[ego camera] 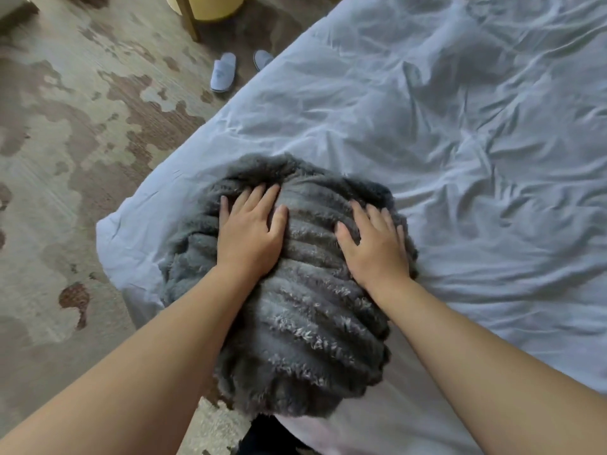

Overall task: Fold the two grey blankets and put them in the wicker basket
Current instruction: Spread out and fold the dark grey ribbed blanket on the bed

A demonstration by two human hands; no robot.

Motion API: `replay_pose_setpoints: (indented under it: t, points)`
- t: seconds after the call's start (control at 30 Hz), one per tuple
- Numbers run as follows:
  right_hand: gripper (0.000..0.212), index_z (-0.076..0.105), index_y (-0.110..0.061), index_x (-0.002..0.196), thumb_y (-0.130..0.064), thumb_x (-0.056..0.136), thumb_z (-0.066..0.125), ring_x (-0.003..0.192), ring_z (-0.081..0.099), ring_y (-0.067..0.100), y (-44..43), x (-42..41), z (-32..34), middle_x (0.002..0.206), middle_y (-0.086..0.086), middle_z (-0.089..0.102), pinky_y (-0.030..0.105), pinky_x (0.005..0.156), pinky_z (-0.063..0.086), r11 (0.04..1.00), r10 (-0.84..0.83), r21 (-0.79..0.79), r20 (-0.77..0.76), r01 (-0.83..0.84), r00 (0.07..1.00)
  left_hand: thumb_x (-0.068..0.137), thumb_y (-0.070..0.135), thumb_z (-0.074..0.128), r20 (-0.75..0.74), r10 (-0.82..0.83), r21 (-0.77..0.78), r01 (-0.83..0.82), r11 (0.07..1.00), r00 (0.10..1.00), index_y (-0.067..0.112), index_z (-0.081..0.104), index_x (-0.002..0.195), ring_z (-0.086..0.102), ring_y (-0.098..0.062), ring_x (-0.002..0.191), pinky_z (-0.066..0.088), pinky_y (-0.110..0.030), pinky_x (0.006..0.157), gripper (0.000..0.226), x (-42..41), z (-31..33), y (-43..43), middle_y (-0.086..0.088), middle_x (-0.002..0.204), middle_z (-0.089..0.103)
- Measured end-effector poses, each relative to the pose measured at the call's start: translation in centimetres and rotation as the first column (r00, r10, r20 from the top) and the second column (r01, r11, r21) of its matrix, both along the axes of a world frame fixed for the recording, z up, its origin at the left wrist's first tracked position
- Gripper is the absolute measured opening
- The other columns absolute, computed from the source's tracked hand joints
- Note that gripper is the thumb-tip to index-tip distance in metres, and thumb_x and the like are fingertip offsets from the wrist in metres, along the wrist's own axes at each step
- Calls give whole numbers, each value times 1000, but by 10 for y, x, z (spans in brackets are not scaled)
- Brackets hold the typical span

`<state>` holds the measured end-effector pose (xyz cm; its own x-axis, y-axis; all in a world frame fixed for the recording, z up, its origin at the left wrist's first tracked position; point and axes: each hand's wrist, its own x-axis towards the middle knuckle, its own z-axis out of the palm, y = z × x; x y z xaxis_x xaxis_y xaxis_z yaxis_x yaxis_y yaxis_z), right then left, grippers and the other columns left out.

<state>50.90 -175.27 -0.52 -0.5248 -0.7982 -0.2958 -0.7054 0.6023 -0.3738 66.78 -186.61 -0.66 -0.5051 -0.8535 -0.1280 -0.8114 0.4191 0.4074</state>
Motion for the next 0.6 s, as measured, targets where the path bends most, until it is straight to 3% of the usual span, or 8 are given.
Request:
replay_pose_setpoints:
  t: [0.1,0.2,0.3,0.4,0.6]
  points:
    - [63,22,-33,150,-59,92,21,148,5,18,-2,3,-28,159,-1,20,43,120,-2,999,44,2,-13,-44,999,91,50,23,-21,97,7,-97,995,995,29,34,147,20,-16,145,-4,-38,117,61,9,-22,-2,1,155,31]
    - [71,28,-27,149,-59,87,16,148,10,21,-8,12,-54,157,4,25,42,119,-3,999,35,-18,-73,-36,997,91,43,29,-163,148,37,-144,989,975,22,41,143,29,-21,142,6,-41,117,58,5,-51,-1,-3,150,39]
    - [71,43,-16,143,-49,84,23,142,28,34,-14,17,-88,149,15,39,50,116,10,992,-32,-123,-156,12,987,87,36,31,-258,147,-31,-161,987,955,9,51,136,42,-31,133,21,-44,113,59,-3,-84,-6,-13,140,50]
    - [67,52,-7,135,-43,83,30,129,43,44,-27,15,-127,138,24,49,56,108,24,980,-60,-196,-207,18,976,85,31,32,-321,122,-102,-162,981,939,-3,55,127,47,-36,124,29,-38,107,59,-13,-123,-19,-22,132,53]
    - [79,53,-1,130,-51,95,3,118,32,35,-45,8,-193,127,35,52,49,101,22,966,-57,-260,-248,-10,967,80,30,33,-353,113,-169,-182,969,929,-11,56,119,41,-27,116,26,-31,104,61,-32,-182,-33,-29,124,53]
